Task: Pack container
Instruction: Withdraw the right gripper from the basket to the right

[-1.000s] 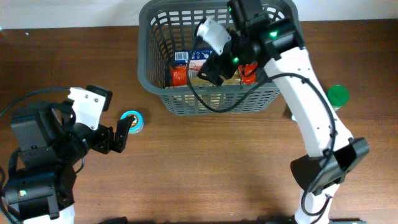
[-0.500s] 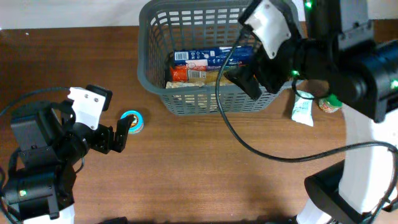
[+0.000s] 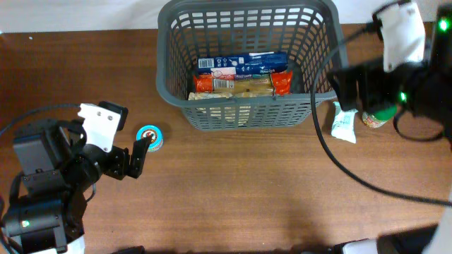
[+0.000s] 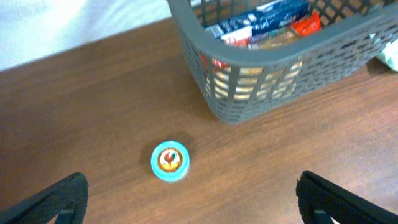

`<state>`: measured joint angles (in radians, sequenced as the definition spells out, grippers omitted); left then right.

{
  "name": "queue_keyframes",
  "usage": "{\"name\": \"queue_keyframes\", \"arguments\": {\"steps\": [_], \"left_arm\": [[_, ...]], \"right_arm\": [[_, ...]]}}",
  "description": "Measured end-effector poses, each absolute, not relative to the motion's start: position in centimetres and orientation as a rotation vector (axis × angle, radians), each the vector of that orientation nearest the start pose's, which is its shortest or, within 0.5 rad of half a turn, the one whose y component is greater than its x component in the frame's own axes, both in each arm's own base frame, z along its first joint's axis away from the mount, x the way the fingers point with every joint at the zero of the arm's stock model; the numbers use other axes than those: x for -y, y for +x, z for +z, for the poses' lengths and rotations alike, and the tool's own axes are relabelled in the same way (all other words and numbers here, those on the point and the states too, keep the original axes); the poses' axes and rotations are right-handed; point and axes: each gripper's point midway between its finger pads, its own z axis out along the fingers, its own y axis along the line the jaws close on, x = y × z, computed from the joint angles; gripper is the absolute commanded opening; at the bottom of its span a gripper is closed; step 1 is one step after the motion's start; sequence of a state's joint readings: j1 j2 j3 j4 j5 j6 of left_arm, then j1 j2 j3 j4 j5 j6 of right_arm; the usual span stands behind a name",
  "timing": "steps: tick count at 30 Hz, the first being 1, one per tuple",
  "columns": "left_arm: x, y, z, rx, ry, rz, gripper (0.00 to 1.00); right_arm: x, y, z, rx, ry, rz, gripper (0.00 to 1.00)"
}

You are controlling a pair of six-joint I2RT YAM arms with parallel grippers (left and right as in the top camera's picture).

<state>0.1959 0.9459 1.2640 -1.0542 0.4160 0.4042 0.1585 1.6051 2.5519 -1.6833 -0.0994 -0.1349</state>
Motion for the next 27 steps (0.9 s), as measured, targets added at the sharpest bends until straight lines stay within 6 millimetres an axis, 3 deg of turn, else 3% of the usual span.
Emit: {"name": "queue_keyframes", "arguments": {"steps": [10,14,15,18,27], "left_arm": [[1.7,25.7,29.3,-2.224,0.473,-0.135,0.99],[1.7,25.6,29.1,-2.231,0.477,-0.136,0.99],[1.7,25.5,29.0,-2.235,0.477,-0.138,0.99],[1.7,25.6,28.2,-2.237,0.488,-0.136,0.99],[0.7,27.2,21.5,-2.302,0.484,-0.109,0.99]], "right_arm": [[-2.0,25.4,37.5,-2.314,-0.228,0.023,0.99],[-0.3,23.2,33.5,-2.331,-0.135,0.005,0.99],[0.1,22.5,31.5,-2.368,-0.109,0.017,0.99],[0.3,22.0,28.5,-2.440,-0.073,0.059,0.99],[-0.1,21.8,28.5,-2.431,-0.076,0.097,0.99]]}}
